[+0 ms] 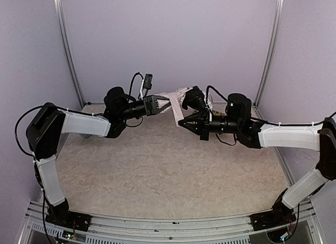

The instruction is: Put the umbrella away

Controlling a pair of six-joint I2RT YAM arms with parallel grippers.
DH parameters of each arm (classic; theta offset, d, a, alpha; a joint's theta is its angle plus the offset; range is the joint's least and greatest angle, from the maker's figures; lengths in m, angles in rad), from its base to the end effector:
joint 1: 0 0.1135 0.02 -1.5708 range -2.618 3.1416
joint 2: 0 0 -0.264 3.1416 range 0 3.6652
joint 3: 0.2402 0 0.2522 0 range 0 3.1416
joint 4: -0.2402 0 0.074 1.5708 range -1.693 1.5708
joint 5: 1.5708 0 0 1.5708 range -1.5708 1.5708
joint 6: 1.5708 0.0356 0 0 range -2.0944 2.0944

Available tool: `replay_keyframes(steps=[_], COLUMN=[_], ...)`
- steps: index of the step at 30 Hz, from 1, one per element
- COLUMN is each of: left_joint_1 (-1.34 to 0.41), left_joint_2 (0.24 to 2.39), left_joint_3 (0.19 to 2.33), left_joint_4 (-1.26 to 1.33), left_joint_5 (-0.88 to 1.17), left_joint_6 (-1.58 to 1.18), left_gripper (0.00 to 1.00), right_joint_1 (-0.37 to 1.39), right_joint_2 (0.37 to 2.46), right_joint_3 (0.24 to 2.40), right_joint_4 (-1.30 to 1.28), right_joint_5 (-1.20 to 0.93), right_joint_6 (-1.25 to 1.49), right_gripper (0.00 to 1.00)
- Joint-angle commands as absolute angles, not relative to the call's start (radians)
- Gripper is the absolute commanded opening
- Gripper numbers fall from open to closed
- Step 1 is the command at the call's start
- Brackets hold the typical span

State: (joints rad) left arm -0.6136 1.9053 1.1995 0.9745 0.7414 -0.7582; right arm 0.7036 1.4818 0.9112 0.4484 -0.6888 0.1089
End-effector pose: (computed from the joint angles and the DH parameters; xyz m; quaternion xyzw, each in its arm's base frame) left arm 0.3366 -0.2665 0.2763 0.2466 0.5842 -0.6395 0.4347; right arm 0.2414 0.2345 0.2823 -0.4204 0.6085 0.4788 0.4730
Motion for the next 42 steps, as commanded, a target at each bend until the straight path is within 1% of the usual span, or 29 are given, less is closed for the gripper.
replay_keyframes(steps=[1, 6, 11, 17, 20, 24, 27, 30, 35, 39, 42], left_joint_1=[-0.482, -0.5, -0.548, -0.608, -0.645, -0.699, -0.74, -0.755, -0.758, -0.747, -0.742], left_joint_2=[1.854, 1.817, 1.795, 1.789, 1.806, 1.849, 1.877, 1.898, 1.9, 1.89, 1.887], left_joint_3=[1.212, 1.186, 1.215, 1.21, 1.211, 1.257, 1.308, 1.311, 1.264, 1.221, 1.203], left_joint_4=[1.343, 1.508, 1.585, 1.629, 1.644, 1.675, 1.636, 1.616, 1.506, 1.435, 1.356], left_joint_5=[0.534, 0.553, 0.599, 0.659, 0.674, 0.725, 0.784, 0.819, 0.83, 0.829, 0.82], left_joint_6=[-1.041, -1.155, -1.204, -1.254, -1.264, -1.284, -1.268, -1.285, -1.219, -1.164, -1.099], left_gripper=[0.0, 0.0, 0.0, 0.0, 0.0, 0.0, 0.0, 0.0, 0.0, 0.0, 0.0], right_joint_1=[0.755, 0.75, 0.72, 0.654, 0.653, 0.652, 0.642, 0.619, 0.62, 0.62, 0.619], right_joint_2=[1.51, 1.556, 1.612, 1.565, 1.567, 1.601, 1.601, 1.571, 1.519, 1.459, 1.429], right_joint_3=[0.857, 0.868, 0.914, 0.905, 0.926, 0.986, 0.997, 0.988, 0.963, 0.898, 0.88], right_joint_4=[0.353, 0.366, 0.397, 0.602, 0.678, 0.672, 0.716, 0.785, 0.917, 1.039, 1.071], right_joint_5=[-0.807, -0.671, -0.546, -0.429, -0.437, -0.469, -0.5, -0.509, -0.458, -0.347, -0.358], right_joint_6=[0.043, -0.047, -0.155, -0.179, -0.208, -0.248, -0.228, -0.178, -0.112, -0.099, -0.101], right_gripper=[0.0, 0.0, 0.0, 0.0, 0.0, 0.0, 0.0, 0.0, 0.0, 0.0, 0.0])
